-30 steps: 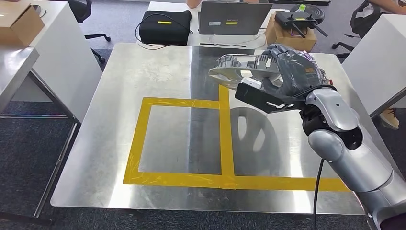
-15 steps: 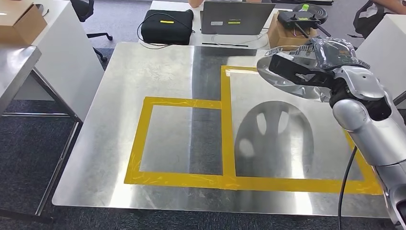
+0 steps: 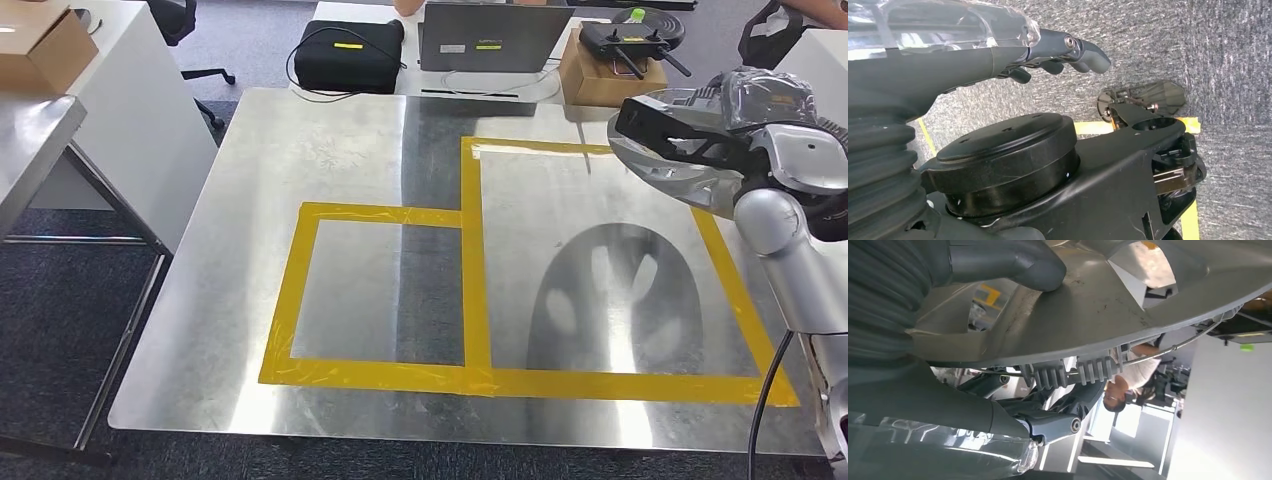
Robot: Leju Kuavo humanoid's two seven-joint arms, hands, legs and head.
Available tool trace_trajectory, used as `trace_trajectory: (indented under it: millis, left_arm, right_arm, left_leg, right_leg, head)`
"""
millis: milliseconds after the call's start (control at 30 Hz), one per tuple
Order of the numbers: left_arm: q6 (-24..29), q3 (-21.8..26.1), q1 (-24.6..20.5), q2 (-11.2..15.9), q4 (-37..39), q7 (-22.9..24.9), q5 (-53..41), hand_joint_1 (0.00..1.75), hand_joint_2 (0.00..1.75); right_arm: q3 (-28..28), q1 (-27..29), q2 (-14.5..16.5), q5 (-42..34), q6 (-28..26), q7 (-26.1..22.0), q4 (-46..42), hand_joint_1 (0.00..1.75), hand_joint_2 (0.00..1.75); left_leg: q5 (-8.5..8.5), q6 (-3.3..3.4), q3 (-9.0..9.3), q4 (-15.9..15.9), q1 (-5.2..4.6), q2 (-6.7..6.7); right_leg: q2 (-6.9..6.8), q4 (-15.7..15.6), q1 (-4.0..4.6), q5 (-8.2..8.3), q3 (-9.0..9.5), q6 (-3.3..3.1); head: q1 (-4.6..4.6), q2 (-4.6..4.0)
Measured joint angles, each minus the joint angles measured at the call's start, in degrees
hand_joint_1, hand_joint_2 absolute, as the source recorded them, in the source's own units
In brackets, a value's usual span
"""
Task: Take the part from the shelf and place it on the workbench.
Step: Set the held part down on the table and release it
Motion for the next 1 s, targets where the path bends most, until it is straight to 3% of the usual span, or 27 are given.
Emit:
trace_trajectory:
  millis: [433,1000]
  left_arm:
    - [0.0,0.0,-0.04,0.01,0.0,-0.13,-0.26,0.0,1.75]
    - [-0.07,0.0,-0.03,0.07,0.02,-0.99,0.09,0.0,1.75]
  right_arm:
    - [-2.96,0.95,1.1,-4.43,-1.41,-0.08,1.51,1.75,1.75]
    - [3.23,-2.88,5.84,-14.35,-8.14,-1.63,1.49,1.75,1.75]
  left_leg:
    - [0.0,0.0,0.0,-0.02,-0.01,0.41]
    - [-0.01,0.01,0.11,-0.15,-0.03,1.59]
  right_leg:
    - [0.05,0.01,0.01,0.0,0.0,0.0]
    - [0.83,0.05,0.01,0.08,-0.13,0.05]
  head:
    - [0.0,0.0]
    - [-0.02,0.0]
